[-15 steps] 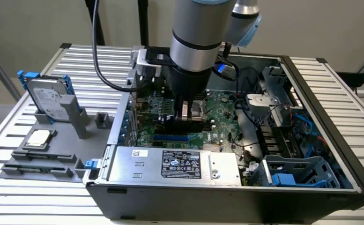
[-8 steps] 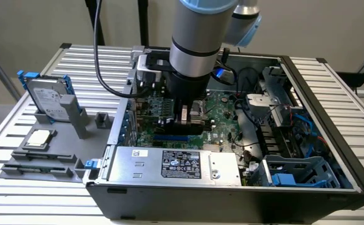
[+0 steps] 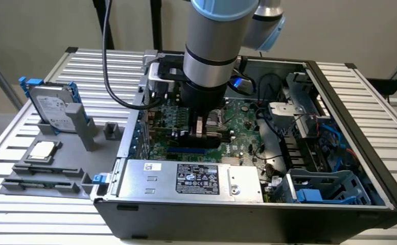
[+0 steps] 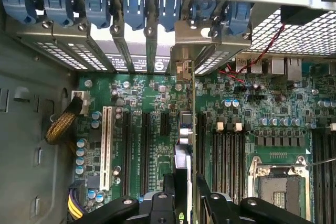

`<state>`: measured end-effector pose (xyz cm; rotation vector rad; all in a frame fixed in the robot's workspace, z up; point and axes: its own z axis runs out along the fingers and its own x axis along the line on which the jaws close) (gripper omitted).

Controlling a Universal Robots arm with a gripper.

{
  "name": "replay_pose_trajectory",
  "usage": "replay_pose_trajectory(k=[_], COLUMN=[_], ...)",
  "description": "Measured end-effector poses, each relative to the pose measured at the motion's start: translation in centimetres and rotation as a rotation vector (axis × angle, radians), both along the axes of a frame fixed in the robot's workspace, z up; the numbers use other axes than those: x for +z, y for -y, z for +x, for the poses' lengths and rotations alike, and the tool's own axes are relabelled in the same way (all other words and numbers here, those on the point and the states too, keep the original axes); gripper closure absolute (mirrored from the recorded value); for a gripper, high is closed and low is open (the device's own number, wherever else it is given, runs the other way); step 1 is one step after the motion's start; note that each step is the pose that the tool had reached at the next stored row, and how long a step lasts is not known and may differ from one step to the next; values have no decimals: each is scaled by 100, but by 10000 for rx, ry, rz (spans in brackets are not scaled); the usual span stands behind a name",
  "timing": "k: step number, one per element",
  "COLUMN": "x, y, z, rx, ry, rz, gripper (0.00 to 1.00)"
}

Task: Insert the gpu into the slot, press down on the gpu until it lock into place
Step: 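Insert the gpu into the slot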

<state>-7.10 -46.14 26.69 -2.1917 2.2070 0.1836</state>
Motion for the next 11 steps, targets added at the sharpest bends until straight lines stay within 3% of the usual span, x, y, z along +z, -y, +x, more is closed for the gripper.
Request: replay_pose_trajectory(k=[11], x=[-42], y=[-10], z=[-7], rx=[-24], ry=[3], rz=[-26], gripper=[74])
